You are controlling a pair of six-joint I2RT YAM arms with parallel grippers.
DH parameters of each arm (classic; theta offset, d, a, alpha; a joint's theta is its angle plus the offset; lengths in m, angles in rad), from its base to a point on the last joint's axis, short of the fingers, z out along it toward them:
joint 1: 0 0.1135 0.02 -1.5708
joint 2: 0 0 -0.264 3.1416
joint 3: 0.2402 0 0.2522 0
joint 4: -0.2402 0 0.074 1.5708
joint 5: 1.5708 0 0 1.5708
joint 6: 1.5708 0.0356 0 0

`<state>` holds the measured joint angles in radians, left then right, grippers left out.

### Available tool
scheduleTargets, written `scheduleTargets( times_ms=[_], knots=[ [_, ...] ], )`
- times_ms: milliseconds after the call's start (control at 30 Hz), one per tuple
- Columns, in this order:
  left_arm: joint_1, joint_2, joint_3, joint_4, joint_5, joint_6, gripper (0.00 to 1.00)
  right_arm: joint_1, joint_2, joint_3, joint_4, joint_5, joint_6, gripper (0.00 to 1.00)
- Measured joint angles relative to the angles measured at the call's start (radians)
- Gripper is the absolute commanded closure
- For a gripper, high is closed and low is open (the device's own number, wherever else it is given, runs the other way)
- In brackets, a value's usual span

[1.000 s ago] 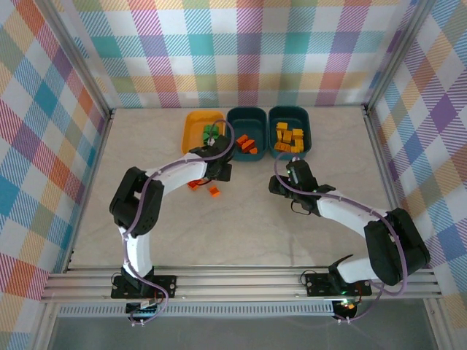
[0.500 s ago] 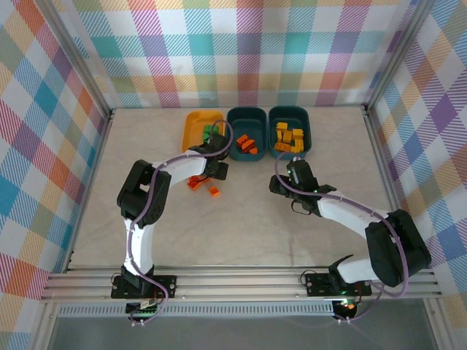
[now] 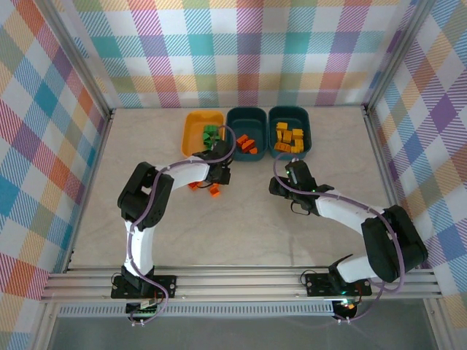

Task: Sort the legos into containers by color

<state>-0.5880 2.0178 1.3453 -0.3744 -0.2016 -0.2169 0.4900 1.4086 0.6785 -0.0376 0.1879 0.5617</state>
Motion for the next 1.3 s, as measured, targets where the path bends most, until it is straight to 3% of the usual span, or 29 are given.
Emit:
scheduleTargets(
  times_ms=[200,367,500,700,767,867,1067,1200,1300],
  knots=[
    [-0.044,-0.035,0.042,-0.062,0.004,-0.008,0.75,0.000,0.000,0.000,0.001,0.001,0.000,0.28],
    [-0.054,-0.055,0.203,-0.089,0.014,-0.026,0.74,0.000,0.000,0.000,0.002,0.001,0.000,0.28],
    [-0.050,0.066,0.520,-0.148,0.016,-0.045,0.74,0.000,0.000,0.000,0.005,0.004,0.000,0.28],
    [-0.027,0.451,1.119,-0.300,0.048,-0.076,0.69,0.000,-0.022,0.000,0.007,0.021,-0.001,0.28],
    [-0.015,0.546,1.220,-0.345,0.065,-0.087,0.63,0.000,-0.037,0.000,0.007,0.029,-0.004,0.28],
    [0.002,0.608,1.238,-0.396,0.103,-0.096,0.44,0.000,-0.060,0.000,0.007,0.035,-0.008,0.27],
    [0.000,0.578,1.202,-0.418,0.113,-0.071,0.29,0.000,-0.070,0.000,0.008,0.036,-0.021,0.26],
    [-0.034,0.353,0.940,-0.317,0.048,-0.046,0.14,0.000,-0.070,0.000,0.007,0.039,-0.023,0.26],
    [-0.051,0.110,0.673,-0.223,-0.007,-0.060,0.12,0.000,-0.071,-0.003,0.008,0.039,-0.023,0.26]
  ],
)
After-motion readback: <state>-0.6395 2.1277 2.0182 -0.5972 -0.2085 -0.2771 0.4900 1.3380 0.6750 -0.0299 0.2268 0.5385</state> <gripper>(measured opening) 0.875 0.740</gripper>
